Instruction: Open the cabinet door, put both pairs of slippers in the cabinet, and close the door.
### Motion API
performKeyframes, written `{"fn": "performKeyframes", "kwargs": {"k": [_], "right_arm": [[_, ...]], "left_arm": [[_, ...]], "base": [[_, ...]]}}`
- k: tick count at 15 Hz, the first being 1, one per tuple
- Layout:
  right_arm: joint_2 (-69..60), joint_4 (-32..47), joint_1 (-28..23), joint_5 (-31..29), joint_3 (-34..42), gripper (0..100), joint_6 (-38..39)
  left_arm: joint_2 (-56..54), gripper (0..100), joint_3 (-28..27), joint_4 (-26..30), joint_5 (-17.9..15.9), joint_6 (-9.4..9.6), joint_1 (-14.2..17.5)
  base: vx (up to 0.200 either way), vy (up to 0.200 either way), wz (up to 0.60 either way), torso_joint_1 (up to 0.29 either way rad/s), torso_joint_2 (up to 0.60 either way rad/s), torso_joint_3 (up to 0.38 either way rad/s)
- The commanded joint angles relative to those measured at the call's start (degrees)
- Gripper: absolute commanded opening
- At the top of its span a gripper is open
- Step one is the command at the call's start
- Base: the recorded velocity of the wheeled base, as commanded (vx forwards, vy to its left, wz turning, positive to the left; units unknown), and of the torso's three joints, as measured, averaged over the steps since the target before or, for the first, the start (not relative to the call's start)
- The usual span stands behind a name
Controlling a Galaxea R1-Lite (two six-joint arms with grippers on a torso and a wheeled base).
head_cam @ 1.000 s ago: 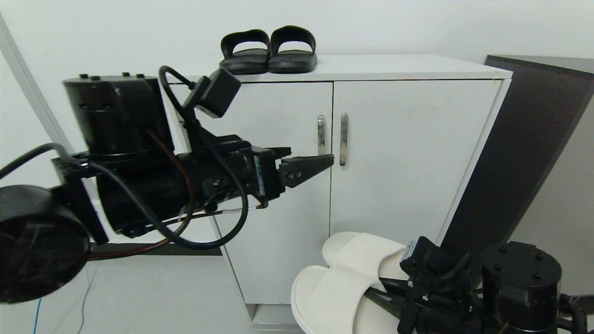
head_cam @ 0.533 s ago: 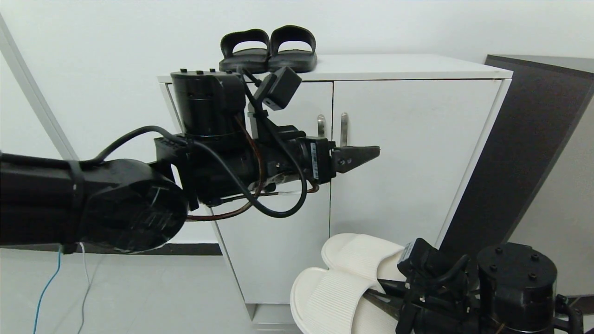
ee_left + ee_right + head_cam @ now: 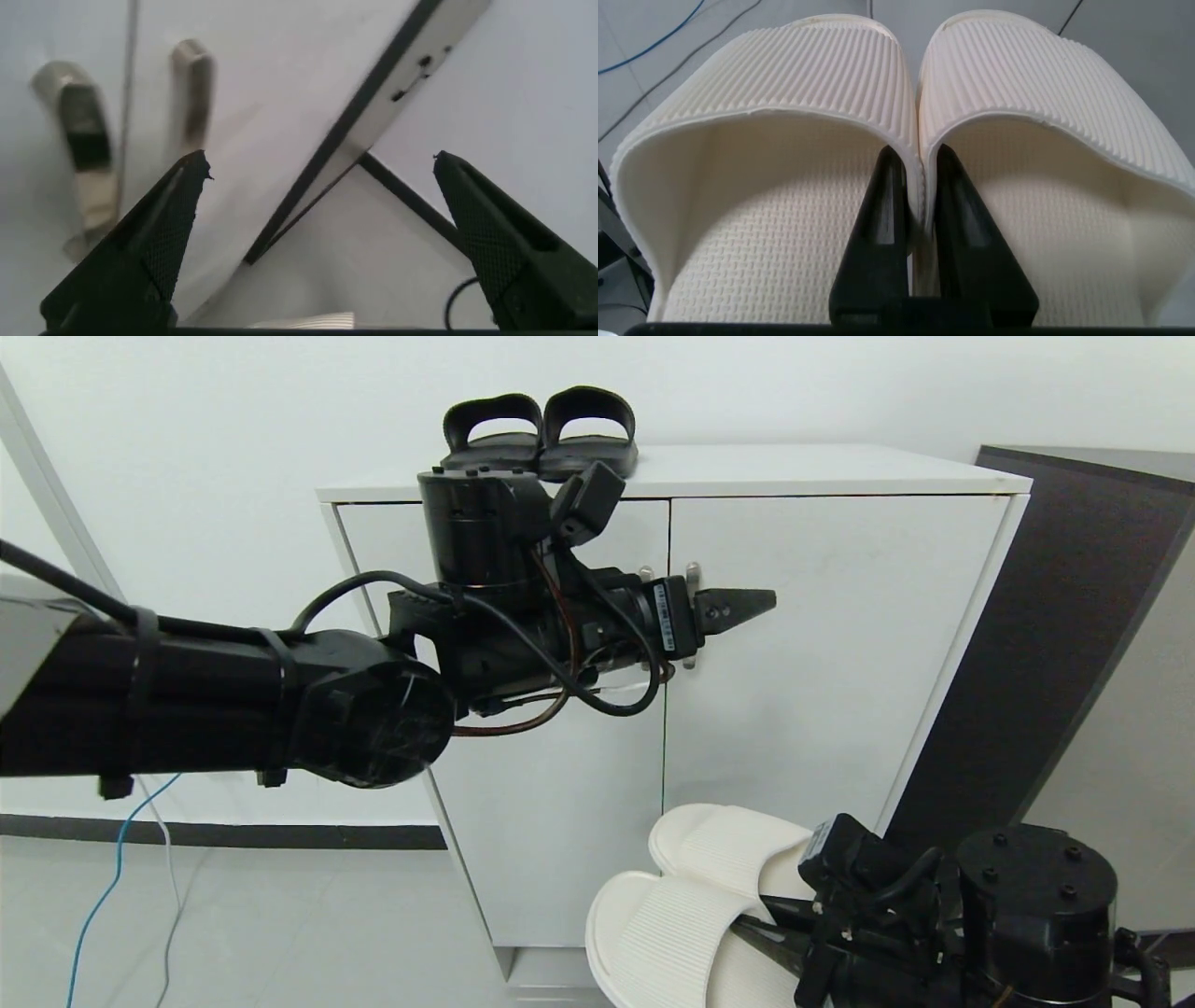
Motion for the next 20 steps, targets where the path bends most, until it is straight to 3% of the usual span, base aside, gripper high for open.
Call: {"fn": "performKeyframes", "kwargs": {"k": [1,6,15,16,20], "right_arm": [[0.0,0.0,0.0,0.1,0.0,0,0.0],[0.0,0.0,0.0,0.1,0.1,0,-0.1],[0.0,0.0,0.1,0.1,0.5,0,-0.1],[0.0,0.0,0.2,0.1,0.7,0,-0.1],[-0.1,0.0,0.7,0.2,1.1,0,-0.1]], "left_arm": [[0.9,100,-2.2,2.1,1.3,0.12,0.2],[3.3,100,-5.5,3.2,3.9,1.0,2.8],[7.7,100,-11.7,6.4,3.6,0.92,2.6],[7.7,0,-11.6,6.4,3.6,0.92,2.6],[7.2,0,-10.6,6.4,3.7,0.74,2.4]], "base": [[0.0,0.0,0.0,0.0,0.0,0.0],[0.0,0.0,0.0,0.0,0.0,0.0],[0.0,0.0,0.0,0.0,0.0,0.0],[0.0,0.0,0.0,0.0,0.0,0.0],[0.0,0.0,0.0,0.0,0.0,0.0]]}}
